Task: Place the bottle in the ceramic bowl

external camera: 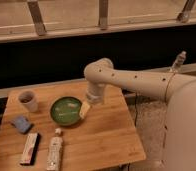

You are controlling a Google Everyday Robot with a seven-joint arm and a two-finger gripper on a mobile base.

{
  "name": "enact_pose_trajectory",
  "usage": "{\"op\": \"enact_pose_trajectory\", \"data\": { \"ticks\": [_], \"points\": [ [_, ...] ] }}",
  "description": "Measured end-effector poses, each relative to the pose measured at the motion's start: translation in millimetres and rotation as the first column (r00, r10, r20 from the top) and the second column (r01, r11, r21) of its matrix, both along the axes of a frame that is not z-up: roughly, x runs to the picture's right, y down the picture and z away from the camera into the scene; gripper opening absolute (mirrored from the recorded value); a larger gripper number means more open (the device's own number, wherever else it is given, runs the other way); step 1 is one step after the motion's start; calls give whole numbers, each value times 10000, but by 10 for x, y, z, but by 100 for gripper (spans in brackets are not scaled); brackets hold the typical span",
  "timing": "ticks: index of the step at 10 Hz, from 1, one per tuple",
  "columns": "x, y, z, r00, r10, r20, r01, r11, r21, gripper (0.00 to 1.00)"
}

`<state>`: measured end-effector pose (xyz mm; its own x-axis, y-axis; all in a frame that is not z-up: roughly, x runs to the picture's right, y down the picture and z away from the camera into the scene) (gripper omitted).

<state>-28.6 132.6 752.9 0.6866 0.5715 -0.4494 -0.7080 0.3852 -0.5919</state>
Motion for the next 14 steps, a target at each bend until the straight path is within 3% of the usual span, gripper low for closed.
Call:
{"op": "enact_pose_trajectory", "data": {
  "ticks": [4,7,14],
  "points": [
    [-228,685,-299,9947,414,942,-357,9975,-606,80],
    [-550,982,-425,9845,430,1703,-264,9948,-987,80],
    [-1143,948,-547,9685,-297,2471,457,9972,-590,80]
  ]
}}
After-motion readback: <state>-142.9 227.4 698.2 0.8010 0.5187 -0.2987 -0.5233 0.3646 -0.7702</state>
